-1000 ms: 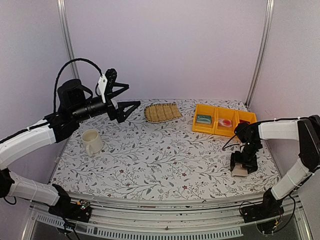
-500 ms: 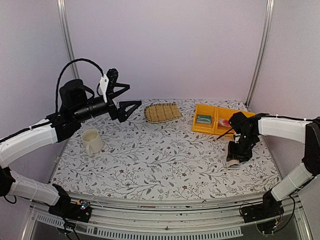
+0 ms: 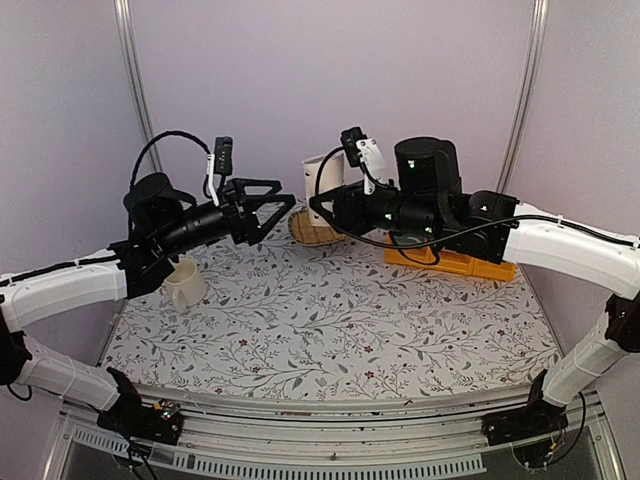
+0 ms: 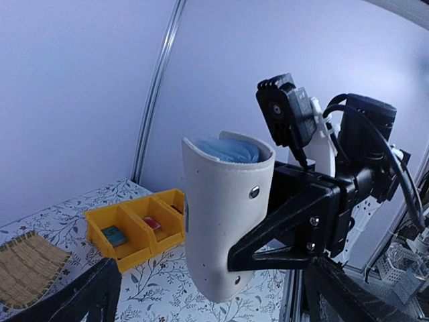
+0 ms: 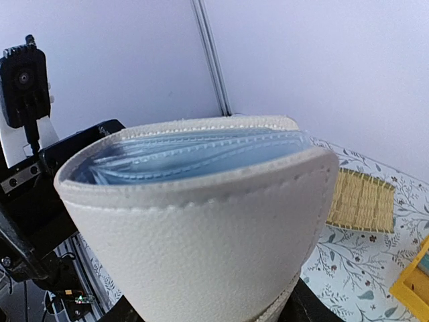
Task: Take the credit cards out of the card holder
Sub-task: Pass from the right arm to the left, then pass from the left arm to the right, then pass from the right arm to the left, then open the snap button on the card holder.
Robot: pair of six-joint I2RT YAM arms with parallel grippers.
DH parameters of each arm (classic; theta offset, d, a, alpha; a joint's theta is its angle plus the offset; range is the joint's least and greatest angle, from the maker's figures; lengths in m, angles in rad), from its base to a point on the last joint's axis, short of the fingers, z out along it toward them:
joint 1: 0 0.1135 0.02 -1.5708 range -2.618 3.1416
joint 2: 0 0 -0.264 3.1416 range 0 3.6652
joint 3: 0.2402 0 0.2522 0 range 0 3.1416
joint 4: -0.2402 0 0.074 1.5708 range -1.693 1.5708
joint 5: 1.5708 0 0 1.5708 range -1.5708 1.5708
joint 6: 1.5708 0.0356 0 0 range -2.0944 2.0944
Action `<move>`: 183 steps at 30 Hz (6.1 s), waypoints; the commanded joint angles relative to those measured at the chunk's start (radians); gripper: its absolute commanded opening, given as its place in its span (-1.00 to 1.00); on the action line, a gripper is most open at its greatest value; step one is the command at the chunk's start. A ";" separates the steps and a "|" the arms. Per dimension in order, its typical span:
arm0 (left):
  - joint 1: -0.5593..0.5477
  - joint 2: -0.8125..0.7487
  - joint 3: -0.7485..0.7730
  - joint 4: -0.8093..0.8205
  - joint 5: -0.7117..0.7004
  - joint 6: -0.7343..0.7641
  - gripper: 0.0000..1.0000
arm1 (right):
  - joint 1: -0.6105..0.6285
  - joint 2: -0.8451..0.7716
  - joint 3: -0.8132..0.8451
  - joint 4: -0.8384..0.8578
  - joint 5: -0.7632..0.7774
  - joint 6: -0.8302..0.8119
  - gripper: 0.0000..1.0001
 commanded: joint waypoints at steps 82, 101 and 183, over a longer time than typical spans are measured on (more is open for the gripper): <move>-0.125 -0.008 -0.044 0.122 -0.082 0.218 0.82 | -0.119 -0.064 0.063 0.059 -0.745 -0.229 -0.97; -0.128 0.001 -0.022 0.189 -0.051 0.090 -1.00 | -0.119 -0.055 0.130 -0.064 -0.551 -0.297 0.57; -0.324 0.045 0.026 0.135 -0.675 0.344 -1.00 | -0.100 0.260 0.344 -0.219 -0.051 -0.122 -0.97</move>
